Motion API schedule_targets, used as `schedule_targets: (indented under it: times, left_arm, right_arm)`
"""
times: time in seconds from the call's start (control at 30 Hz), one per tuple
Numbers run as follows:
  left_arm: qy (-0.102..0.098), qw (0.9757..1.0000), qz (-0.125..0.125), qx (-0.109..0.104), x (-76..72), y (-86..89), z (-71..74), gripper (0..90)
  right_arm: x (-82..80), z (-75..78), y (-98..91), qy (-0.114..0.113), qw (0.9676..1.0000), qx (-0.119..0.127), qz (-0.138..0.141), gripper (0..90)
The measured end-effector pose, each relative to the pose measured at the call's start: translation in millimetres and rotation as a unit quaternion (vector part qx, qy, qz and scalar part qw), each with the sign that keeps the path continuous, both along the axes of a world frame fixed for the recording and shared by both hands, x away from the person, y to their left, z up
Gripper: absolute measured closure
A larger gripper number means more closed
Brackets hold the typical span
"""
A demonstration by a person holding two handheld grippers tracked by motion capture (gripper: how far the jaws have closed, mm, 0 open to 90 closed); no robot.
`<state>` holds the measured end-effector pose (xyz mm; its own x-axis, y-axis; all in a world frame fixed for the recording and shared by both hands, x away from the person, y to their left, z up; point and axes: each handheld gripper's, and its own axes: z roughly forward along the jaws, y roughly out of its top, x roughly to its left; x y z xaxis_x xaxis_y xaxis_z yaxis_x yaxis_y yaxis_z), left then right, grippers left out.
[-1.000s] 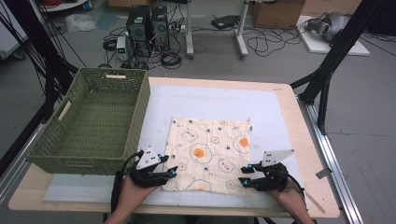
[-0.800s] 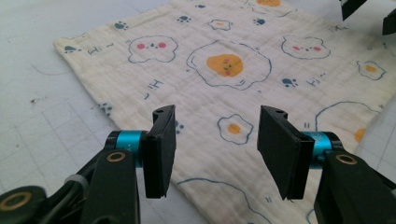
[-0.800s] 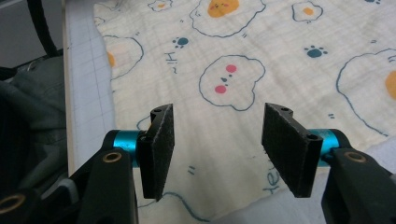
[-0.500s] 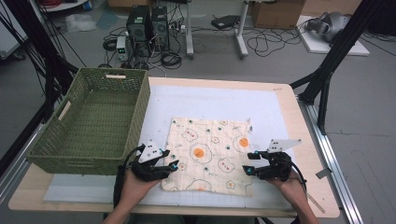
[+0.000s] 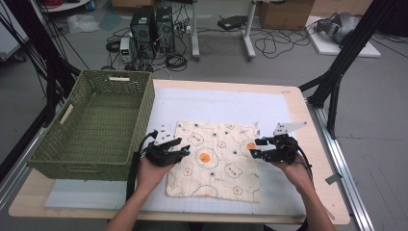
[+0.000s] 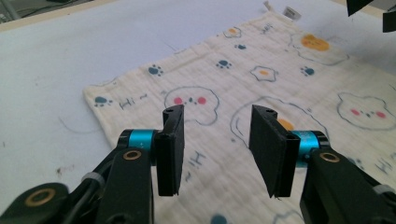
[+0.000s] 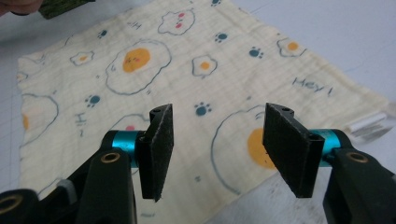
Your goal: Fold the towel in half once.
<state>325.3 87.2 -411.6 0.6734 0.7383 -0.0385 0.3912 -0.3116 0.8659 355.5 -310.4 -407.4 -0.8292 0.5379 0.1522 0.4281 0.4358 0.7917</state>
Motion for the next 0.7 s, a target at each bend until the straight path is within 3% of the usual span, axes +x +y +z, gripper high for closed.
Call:
schedule_targets:
  times: [0.03, 0.23, 0.33, 0.53, 0.63, 0.7]
  left_arm:
    - [0.0, 1.0, 0.002, 0.008, 4.4, -1.5, 1.0, 57.4]
    - [0.009, 0.9991, 0.041, -0.004, 29.4, -5.7, -3.6, 60.3]
    - [0.037, 0.997, 0.068, 0.009, 41.2, -3.2, -16.2, 60.1]
    - [0.053, 0.9909, 0.119, 0.032, 51.7, 3.4, -26.7, 60.4]
    - [0.069, 0.9884, 0.126, 0.05, 55.8, 4.0, -33.2, 61.7]
    - [0.07, 0.9883, 0.126, 0.051, 56.9, 4.5, -35.0, 62.8]
  right_arm:
    - [3.6, 2.2, 1.8, -0.002, 1.0, -0.004, -0.002, 44.9]
    - [29.0, 4.3, 4.5, -0.003, 0.9994, -0.027, -0.021, 45.6]
    - [36.9, -2.4, 2.7, 0.002, 0.9988, -0.035, -0.035, 46.4]
    - [48.0, -16.4, 2.9, 0.008, 0.9969, -0.052, -0.059, 51.5]
    - [54.0, -26.2, 3.4, 0.017, 0.9953, -0.064, -0.071, 53.6]
    - [56.7, -31.6, 4.2, 0.024, 0.9945, -0.068, -0.076, 54.5]
